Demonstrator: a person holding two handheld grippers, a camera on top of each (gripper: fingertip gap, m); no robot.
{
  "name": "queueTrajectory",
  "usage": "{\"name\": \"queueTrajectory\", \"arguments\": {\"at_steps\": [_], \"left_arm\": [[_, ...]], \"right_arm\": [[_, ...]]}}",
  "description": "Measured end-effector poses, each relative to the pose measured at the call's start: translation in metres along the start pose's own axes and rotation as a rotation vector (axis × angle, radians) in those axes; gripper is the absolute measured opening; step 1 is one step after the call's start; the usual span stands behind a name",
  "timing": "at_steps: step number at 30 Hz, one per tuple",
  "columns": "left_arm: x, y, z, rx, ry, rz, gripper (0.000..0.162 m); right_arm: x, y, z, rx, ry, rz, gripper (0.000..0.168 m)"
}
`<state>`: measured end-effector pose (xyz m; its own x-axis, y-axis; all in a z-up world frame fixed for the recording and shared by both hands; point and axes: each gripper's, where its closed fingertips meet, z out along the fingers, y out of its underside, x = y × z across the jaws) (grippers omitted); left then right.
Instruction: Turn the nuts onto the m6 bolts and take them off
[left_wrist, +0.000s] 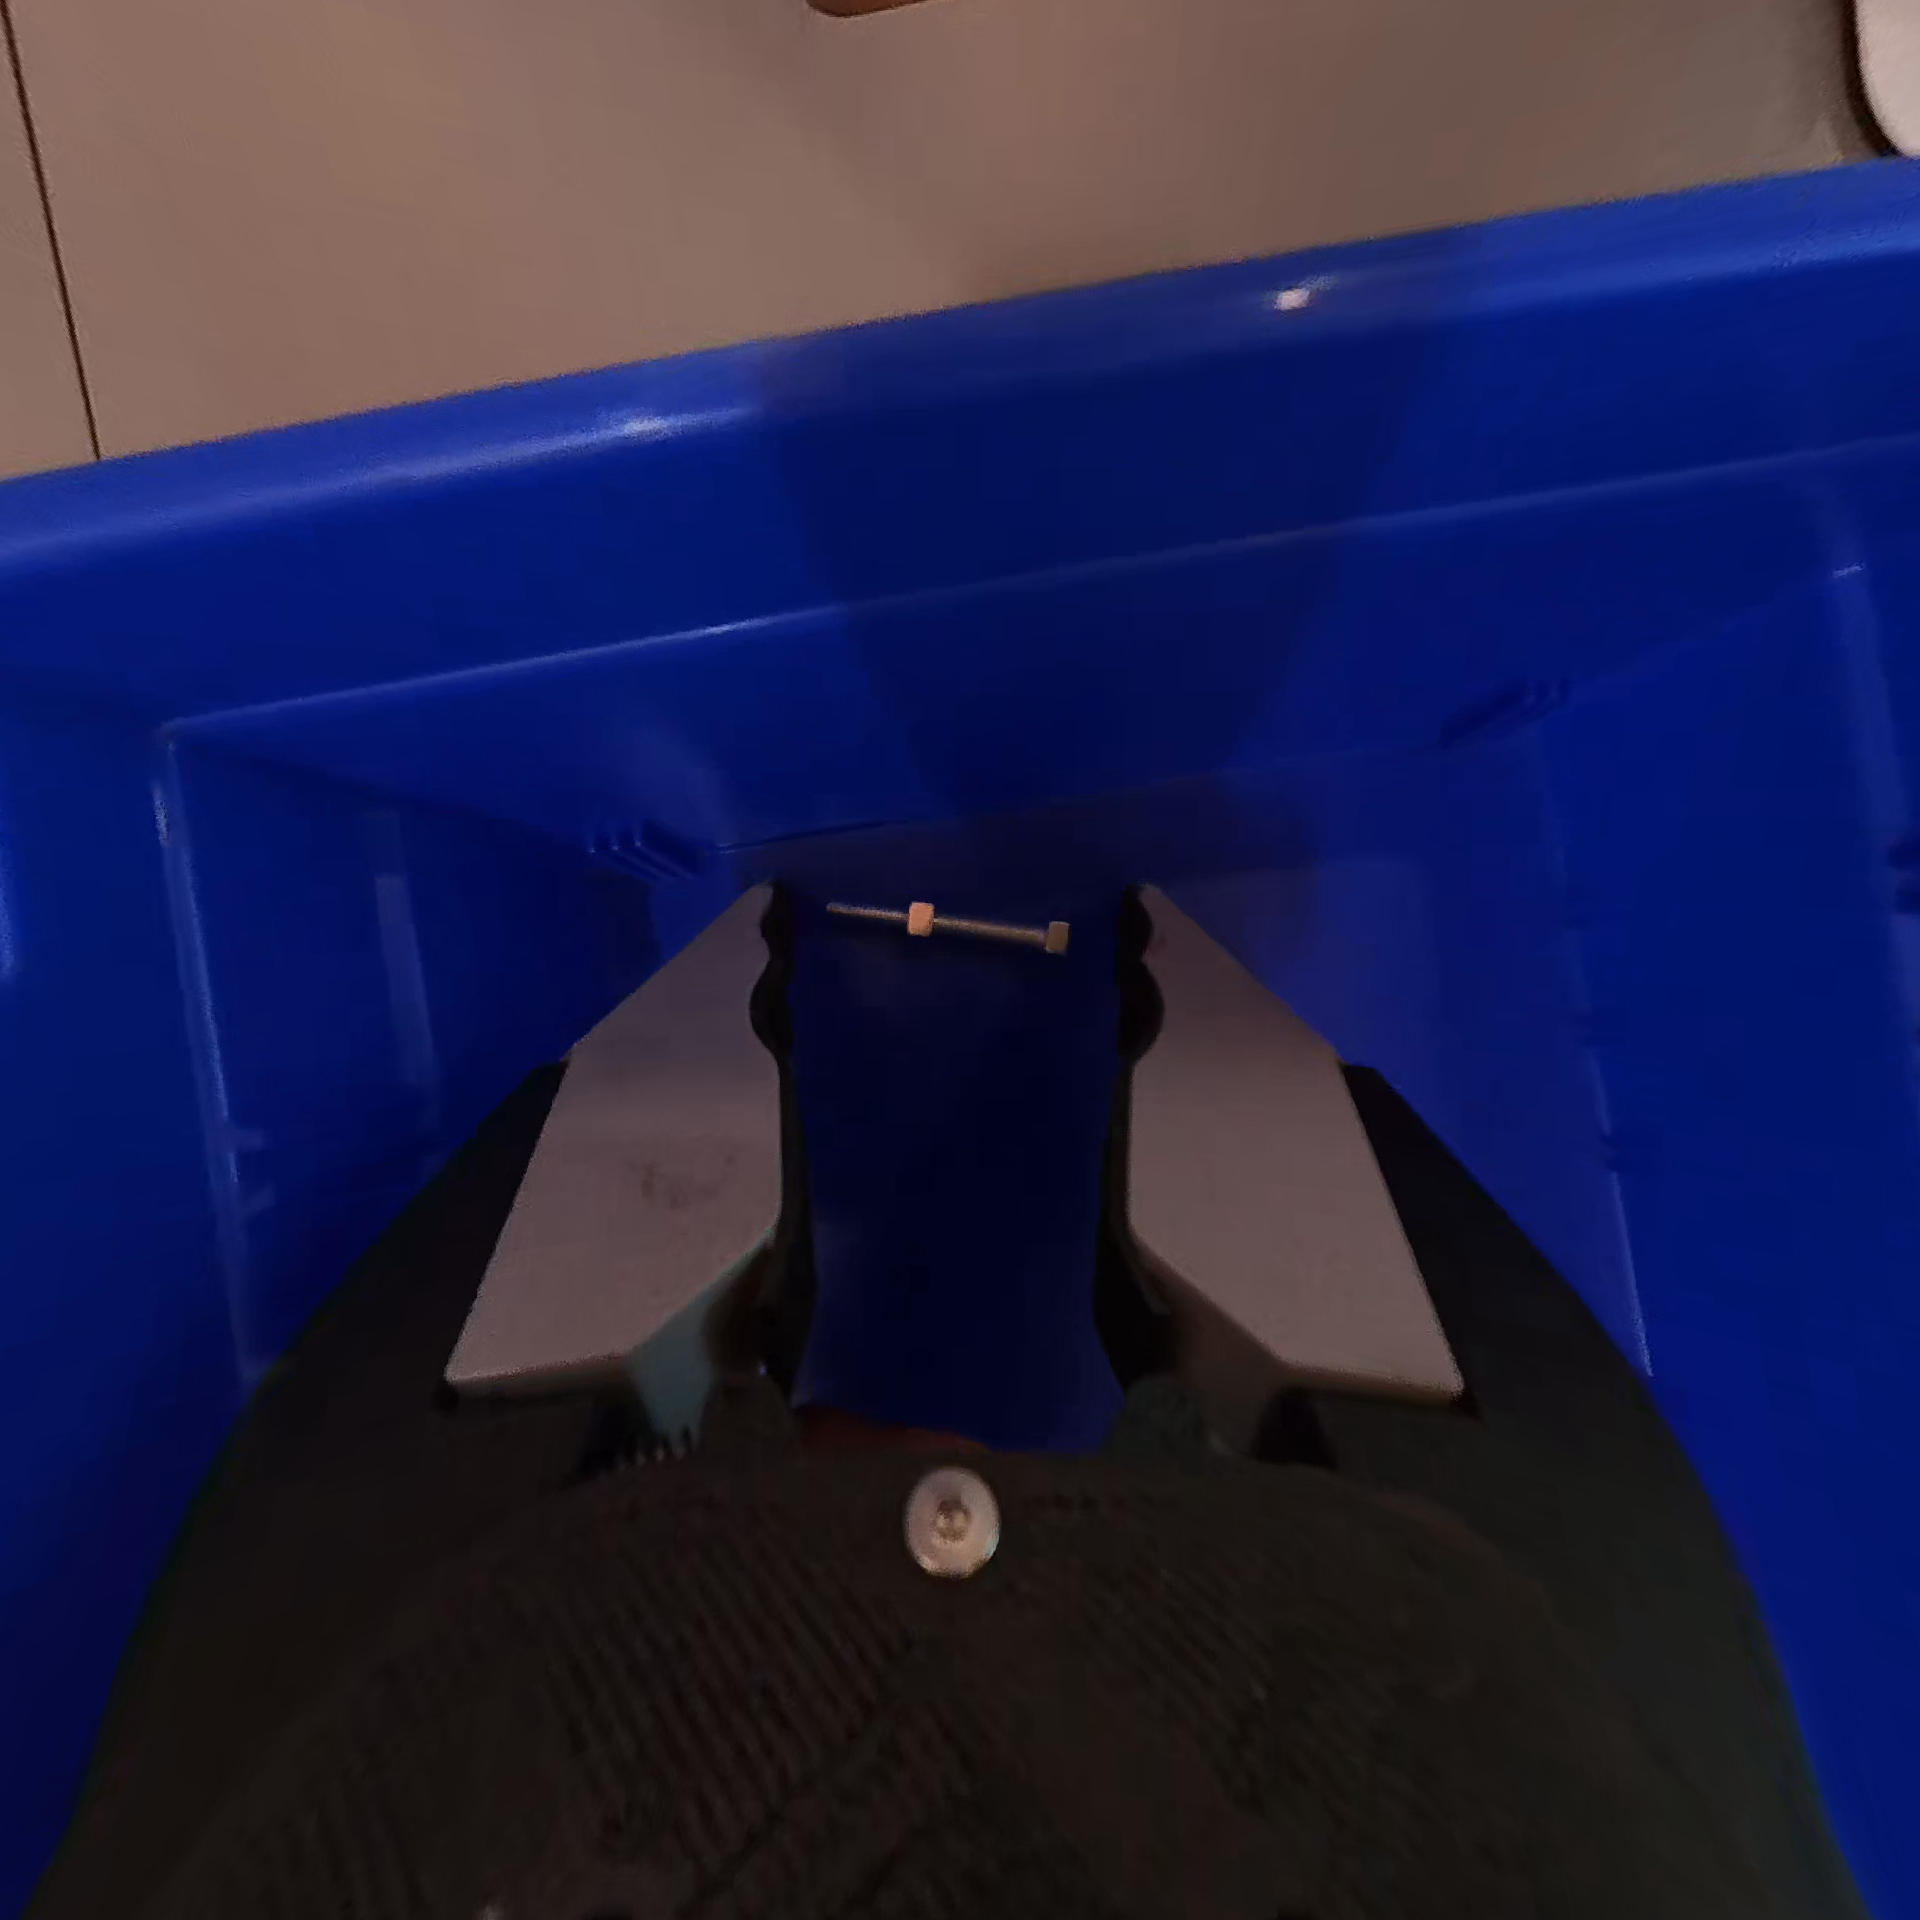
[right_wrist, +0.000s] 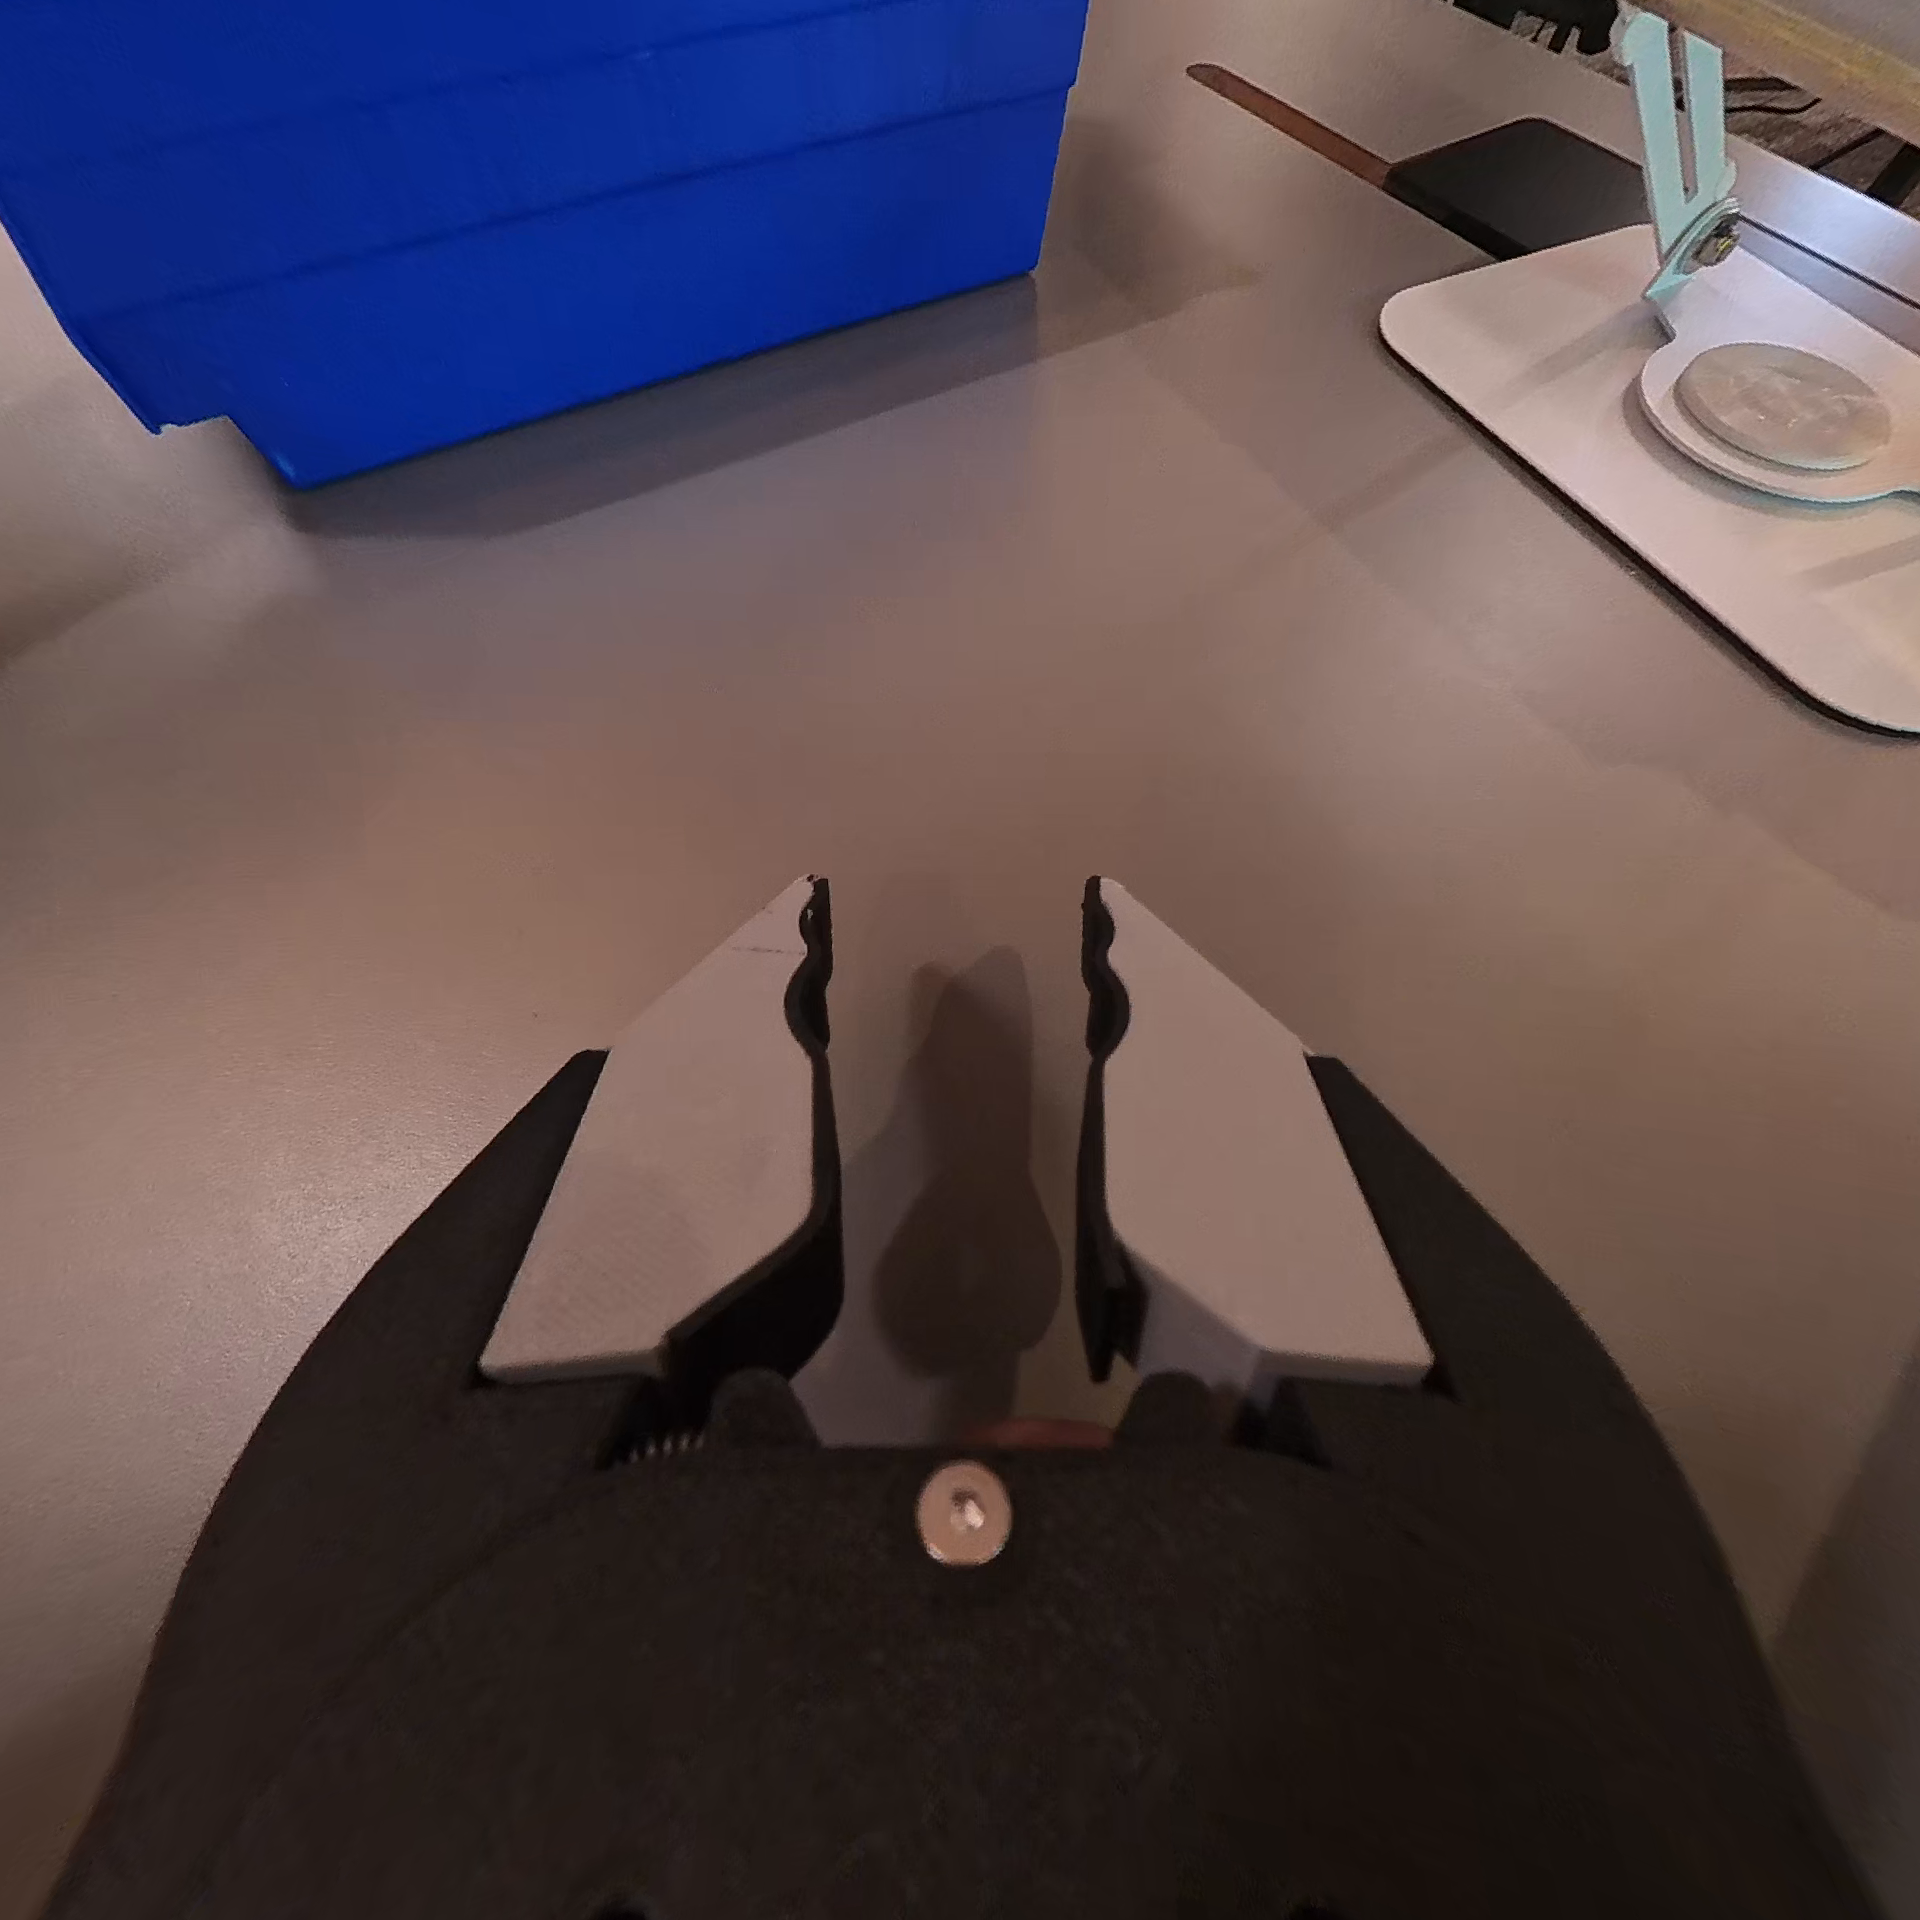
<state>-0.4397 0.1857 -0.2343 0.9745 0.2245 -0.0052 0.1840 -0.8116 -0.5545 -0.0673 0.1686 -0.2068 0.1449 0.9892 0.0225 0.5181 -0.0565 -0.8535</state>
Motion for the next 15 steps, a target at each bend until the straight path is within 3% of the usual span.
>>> {"name": "queueTrajectory", "arguments": {"at_steps": [15], "left_arm": [[0.0048, 0.0018, -0.001, -0.053, 0.063, 0.108, 0.053]], "right_arm": [[0.0012, 0.0, 0.0, 0.001, -0.01, 0.024, 0.046]]}}
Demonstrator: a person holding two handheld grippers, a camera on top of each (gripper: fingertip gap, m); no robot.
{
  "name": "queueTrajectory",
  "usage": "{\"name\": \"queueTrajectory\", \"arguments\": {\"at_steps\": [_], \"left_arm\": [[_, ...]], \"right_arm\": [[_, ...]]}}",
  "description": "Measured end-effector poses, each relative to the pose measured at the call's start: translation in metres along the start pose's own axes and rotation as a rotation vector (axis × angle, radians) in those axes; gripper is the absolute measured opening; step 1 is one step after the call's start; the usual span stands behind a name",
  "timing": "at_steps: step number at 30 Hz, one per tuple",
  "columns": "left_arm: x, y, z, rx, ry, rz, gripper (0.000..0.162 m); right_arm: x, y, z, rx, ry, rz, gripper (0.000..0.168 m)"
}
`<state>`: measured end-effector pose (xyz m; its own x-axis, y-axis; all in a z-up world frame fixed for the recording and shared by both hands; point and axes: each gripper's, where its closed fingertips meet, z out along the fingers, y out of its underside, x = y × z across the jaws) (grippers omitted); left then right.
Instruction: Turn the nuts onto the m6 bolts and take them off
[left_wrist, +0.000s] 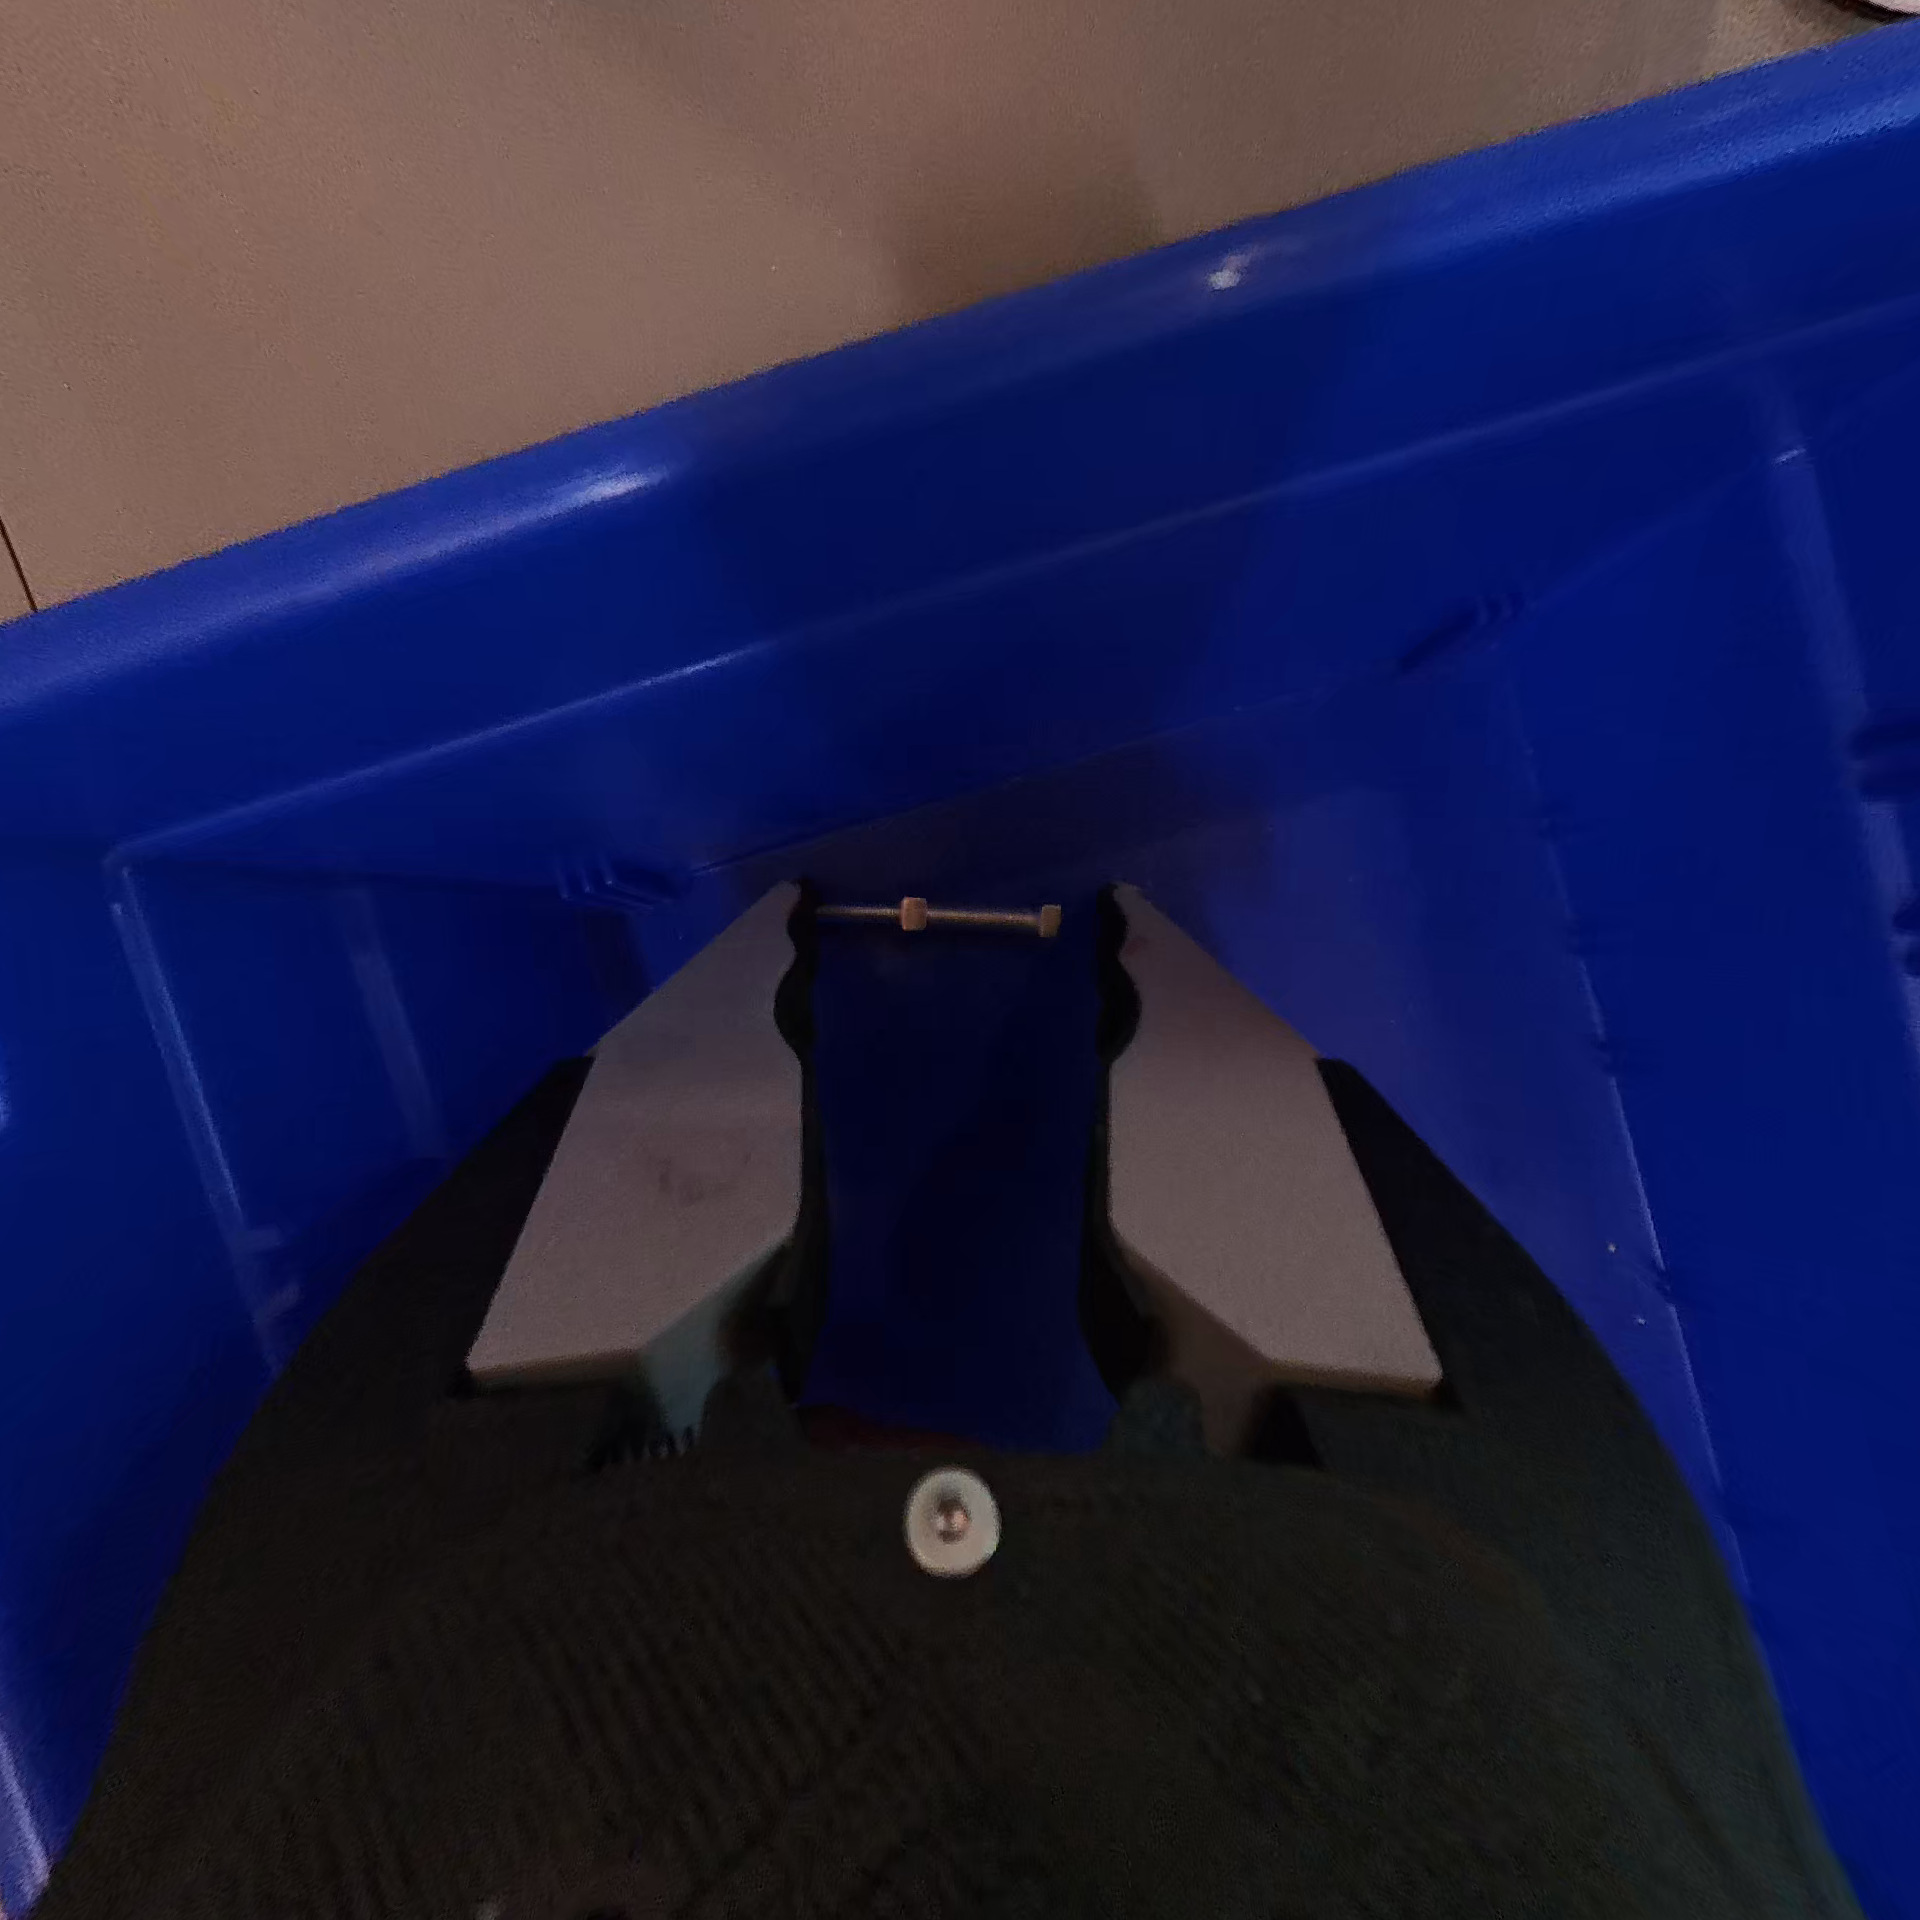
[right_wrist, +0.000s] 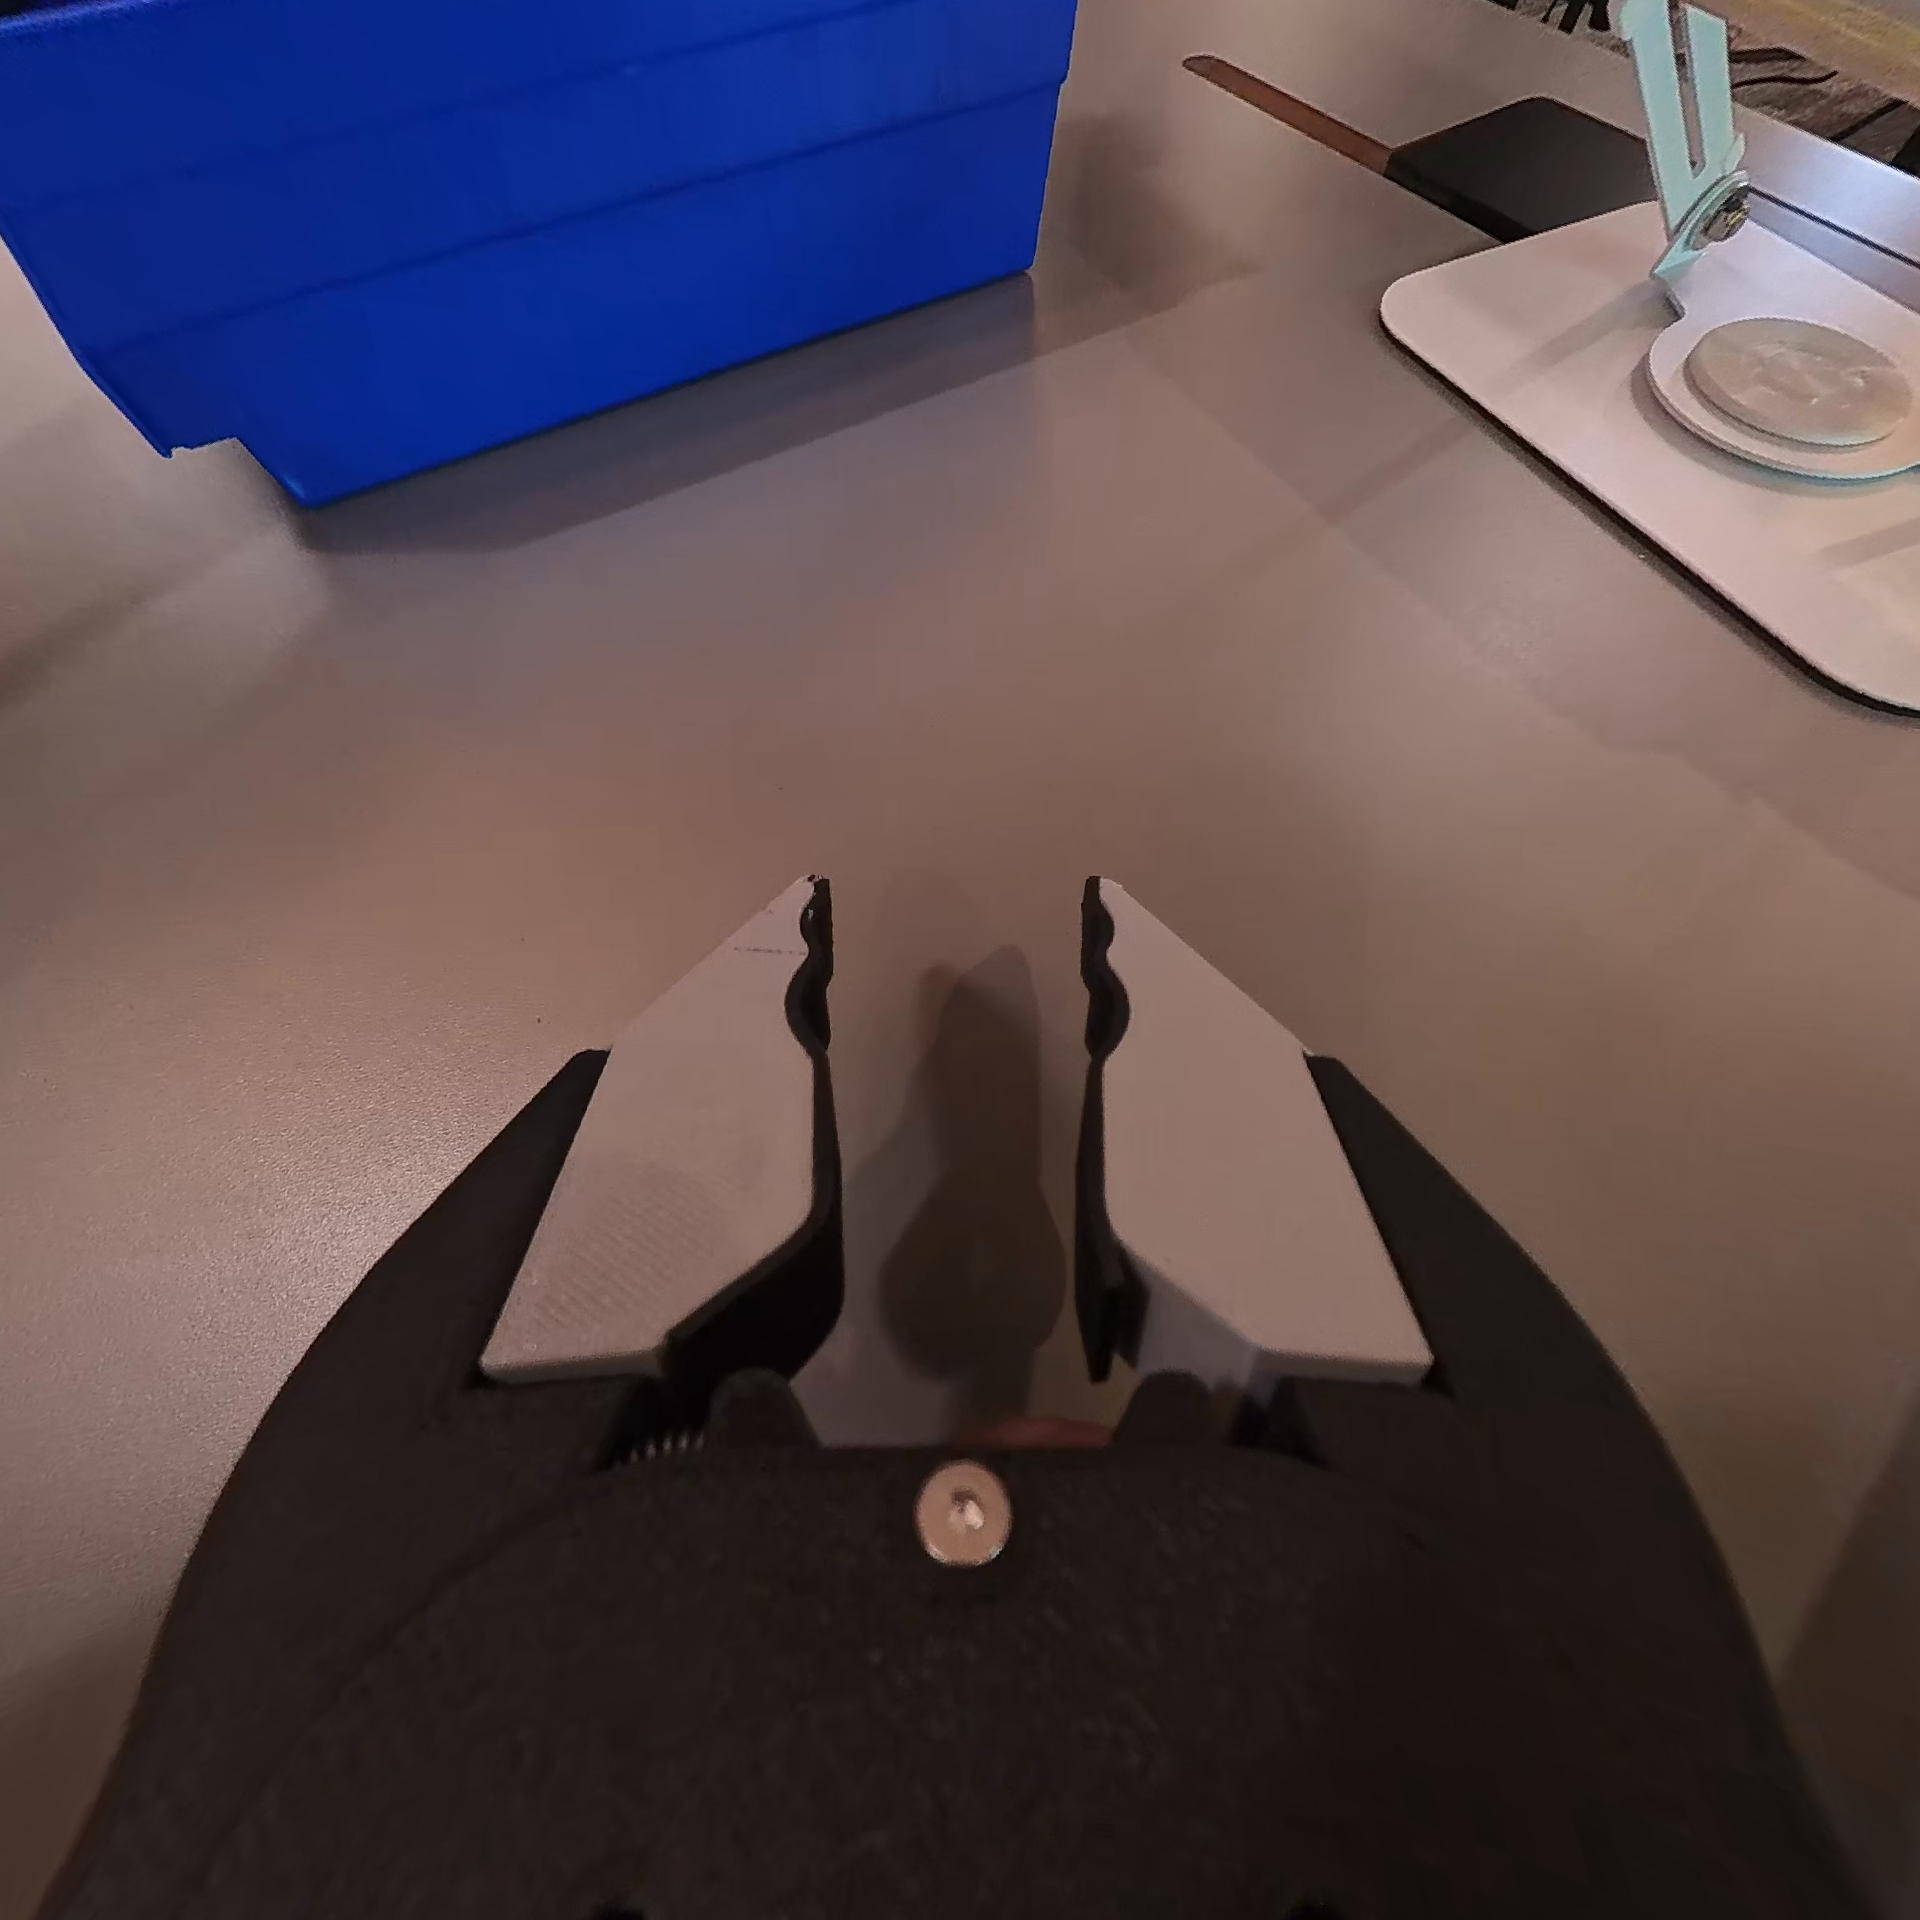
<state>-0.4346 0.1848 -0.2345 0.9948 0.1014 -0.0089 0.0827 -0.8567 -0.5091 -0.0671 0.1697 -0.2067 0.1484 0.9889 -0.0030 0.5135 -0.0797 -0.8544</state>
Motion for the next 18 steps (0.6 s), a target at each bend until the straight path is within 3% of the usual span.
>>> {"name": "queueTrajectory", "arguments": {"at_steps": [2, 18], "left_arm": [[0.0001, 0.0002, -0.0003, -0.002, -0.001, 0.0, 0.047], [0.002, 0.0032, -0.0013, -0.006, 0.002, 0.007, 0.046]], "right_arm": [[-0.0002, 0.0001, 0.0001, -0.001, 0.0, -0.001, 0.045], [-0.001, 0.0004, 0.0004, -0.004, 0.001, -0.009, 0.045]]}}
